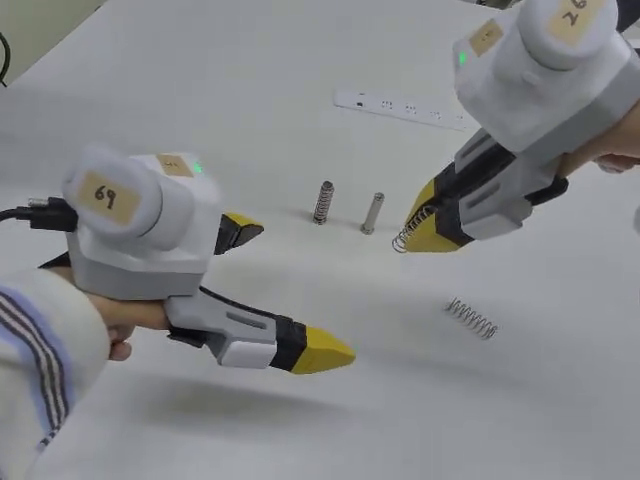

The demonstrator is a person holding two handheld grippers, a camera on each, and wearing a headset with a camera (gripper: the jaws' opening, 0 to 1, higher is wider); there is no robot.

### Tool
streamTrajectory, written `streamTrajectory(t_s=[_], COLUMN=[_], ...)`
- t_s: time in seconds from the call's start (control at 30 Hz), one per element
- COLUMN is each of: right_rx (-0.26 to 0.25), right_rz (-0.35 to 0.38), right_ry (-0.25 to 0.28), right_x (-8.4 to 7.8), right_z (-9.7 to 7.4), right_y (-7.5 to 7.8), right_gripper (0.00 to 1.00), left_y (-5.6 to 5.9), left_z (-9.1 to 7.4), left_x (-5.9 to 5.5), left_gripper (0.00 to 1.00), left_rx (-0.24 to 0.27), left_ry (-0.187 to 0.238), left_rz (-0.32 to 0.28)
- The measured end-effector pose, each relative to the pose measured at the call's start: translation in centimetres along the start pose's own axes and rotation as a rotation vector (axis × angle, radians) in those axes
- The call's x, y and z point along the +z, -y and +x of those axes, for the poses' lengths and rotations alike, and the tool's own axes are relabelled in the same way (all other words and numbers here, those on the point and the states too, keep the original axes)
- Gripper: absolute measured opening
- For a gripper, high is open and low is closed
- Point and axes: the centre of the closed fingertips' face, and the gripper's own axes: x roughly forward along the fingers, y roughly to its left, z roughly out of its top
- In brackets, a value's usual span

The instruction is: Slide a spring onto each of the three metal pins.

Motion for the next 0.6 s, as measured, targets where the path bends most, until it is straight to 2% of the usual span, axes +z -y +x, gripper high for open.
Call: streamTrajectory(t_s=[0.17,0.27,0.3,0.6], right_rx=[-0.017,-0.048,-0.049,-0.060], right_rz=[-0.016,-0.048,-0.050,-0.056], right_ry=[-0.013,-0.046,-0.050,-0.073], right_x=[0.5,0.4,0.4,0.4], right_z=[-0.1,0.1,0.3,1.2], right_y=[1.3,2.5,3.2,5.8], right_gripper=[0.09,0.09,0.09,0.09], left_y=[0.0,-0.1,-0.2,-1.0], left_z=[0.0,0.0,0.0,-0.2], left_x=[-0.1,-0.3,-0.4,-0.6], left_gripper=[0.98,0.98,0.98,0.98], left_rx=[0.004,0.006,0.013,0.033], left_ry=[-0.005,-0.011,-0.013,-0.021], left_rz=[-0.003,-0.008,-0.014,-0.023])
